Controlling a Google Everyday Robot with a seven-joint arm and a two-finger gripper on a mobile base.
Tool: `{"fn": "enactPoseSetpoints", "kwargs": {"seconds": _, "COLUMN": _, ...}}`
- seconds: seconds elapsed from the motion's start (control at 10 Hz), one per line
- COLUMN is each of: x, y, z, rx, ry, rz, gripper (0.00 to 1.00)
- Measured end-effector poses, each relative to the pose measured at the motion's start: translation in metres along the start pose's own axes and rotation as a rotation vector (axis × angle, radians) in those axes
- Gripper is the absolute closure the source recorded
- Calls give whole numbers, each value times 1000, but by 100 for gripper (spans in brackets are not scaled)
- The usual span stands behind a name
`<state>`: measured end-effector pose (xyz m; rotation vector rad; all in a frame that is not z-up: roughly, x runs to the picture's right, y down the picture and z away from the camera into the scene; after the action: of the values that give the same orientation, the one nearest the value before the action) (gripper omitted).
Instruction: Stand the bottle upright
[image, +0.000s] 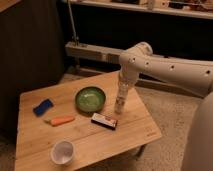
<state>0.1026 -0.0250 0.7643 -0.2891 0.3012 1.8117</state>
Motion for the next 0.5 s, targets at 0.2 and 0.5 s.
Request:
{"fn": "enactPoseSetpoints", "kwargs": {"seconds": 0.2, "x": 4, "y": 4, "z": 1, "rx": 6, "ry": -15, "rz": -22, "gripper": 68}}
{"fn": "enactPoseSetpoints", "kwargs": {"seconds": 0.5, "x": 9, "y": 7, "z": 5, "rx": 12, "ry": -27, "rz": -45, "gripper": 68}}
